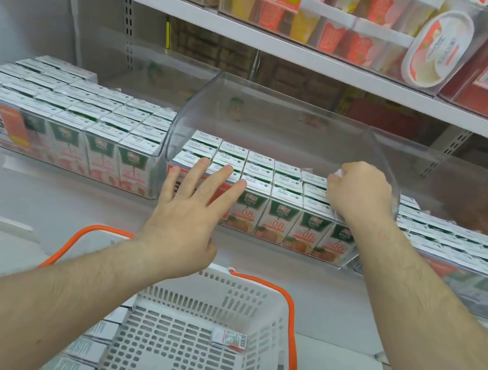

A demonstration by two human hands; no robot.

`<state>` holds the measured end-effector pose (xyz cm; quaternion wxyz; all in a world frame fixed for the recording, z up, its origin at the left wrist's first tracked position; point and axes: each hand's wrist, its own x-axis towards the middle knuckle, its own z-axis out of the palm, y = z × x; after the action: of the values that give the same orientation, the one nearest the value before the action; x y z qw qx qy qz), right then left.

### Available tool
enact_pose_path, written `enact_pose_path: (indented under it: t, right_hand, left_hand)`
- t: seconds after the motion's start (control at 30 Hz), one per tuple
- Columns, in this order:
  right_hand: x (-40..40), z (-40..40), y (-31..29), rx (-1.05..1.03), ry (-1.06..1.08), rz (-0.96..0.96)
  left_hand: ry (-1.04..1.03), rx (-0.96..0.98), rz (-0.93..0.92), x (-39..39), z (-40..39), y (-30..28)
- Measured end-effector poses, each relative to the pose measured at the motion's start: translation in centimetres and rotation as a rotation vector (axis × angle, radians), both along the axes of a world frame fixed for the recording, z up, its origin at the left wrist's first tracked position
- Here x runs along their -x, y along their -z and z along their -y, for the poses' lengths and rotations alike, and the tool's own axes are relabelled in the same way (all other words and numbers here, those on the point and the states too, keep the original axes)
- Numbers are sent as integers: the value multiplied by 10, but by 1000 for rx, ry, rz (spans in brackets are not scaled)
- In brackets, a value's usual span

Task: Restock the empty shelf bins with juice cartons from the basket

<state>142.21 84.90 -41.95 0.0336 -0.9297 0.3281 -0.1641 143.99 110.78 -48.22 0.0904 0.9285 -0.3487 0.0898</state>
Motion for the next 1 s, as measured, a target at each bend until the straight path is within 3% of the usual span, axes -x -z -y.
enact_pose_path:
  t: [0.37, 0.5, 0.6, 0.7, 0.77, 0.83, 0.87, 0.93, 1.0]
  right_hand:
    - [-12, 0, -3, -218, 34, -167]
    - [-12, -2, -1, -243, 6, -312]
    - [-7, -6, 6, -175, -32, -400]
    - [6, -21, 5, 41, -73, -265]
    - [21, -43, 12, 229, -255, 13]
    - [38, -73, 30, 332, -575, 315]
    - [47, -88, 45, 353, -750, 370]
    - [59, -112, 80, 332, -1015, 224]
    - [65, -124, 116, 187, -1072, -105]
  left_hand:
    - [14, -38, -69, 1, 1, -6]
    - [43, -32, -104, -1, -1, -10]
    - [75, 2, -79, 0, -7, -11]
    - [131, 16, -10, 5, -17, -5]
    - [188, 18, 4, 10, -26, 7]
    - [222, -34, -36, 16, -36, 24]
    - [221, -71, -80, 19, -41, 32]
    - [170, -154, -206, 23, -54, 48]
    - [84, -225, -358, 21, -70, 63]
